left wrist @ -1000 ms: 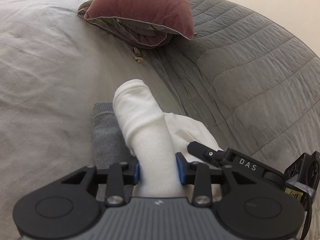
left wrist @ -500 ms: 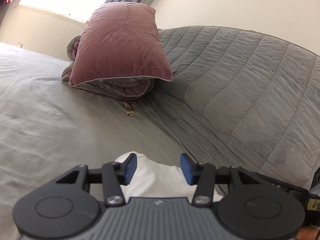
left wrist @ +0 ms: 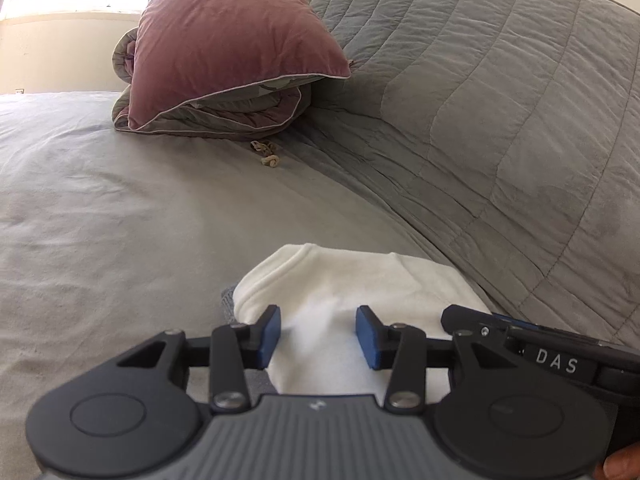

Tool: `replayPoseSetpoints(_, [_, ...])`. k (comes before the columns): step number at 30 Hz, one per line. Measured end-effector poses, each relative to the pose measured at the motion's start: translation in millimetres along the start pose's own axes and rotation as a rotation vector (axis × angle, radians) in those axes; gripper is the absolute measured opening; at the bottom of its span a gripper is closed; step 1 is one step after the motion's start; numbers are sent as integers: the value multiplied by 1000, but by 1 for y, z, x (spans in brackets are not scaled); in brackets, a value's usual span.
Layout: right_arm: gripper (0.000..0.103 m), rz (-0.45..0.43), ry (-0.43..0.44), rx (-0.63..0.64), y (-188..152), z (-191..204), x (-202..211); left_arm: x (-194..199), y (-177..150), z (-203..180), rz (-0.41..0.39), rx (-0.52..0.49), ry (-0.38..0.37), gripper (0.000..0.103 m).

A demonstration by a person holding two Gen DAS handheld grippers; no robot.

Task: Fold clothes
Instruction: 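Carry the bundle with both grippers onto the folded grey garment, then open both grippers and withdraw from the stacked clothes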

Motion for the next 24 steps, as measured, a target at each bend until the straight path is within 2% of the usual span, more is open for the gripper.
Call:
replayPoseSetpoints(6, [55,-50,-10,19,5,8,29,35,-4,-1,-53,46,-45,43])
replayPoseSetpoints(9, [56,-52,-15,22,-1,11,38,39,-17,-10,-10,8,-58,43])
replayPoseSetpoints(11, [56,-28,-25,21,-4,13,37,37,-25,-17,21,-50,-29,43])
replayPoseSetpoints(14, [56,-11,-40,21,-3,16,41,47,-21,-21,41,-53,-23,43])
replayPoseSetpoints(19, [57,-24,-38,29,6,27,64,77,-8,-28,87,-69,-4,55])
replayPoseSetpoints(24, [70,-18,-59,41,9,45,85,107,0,-32,134,-110,40,76])
Point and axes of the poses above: each gripper's, at about its wrist camera, not at the fingertips, and x roughly against the way its jaws point, z to its left, y to its top, the point moved 1 cm from there along -x, roughly the way its jaws point, and after that the axes turned 1 degree about -y, right-handed, at the moved point
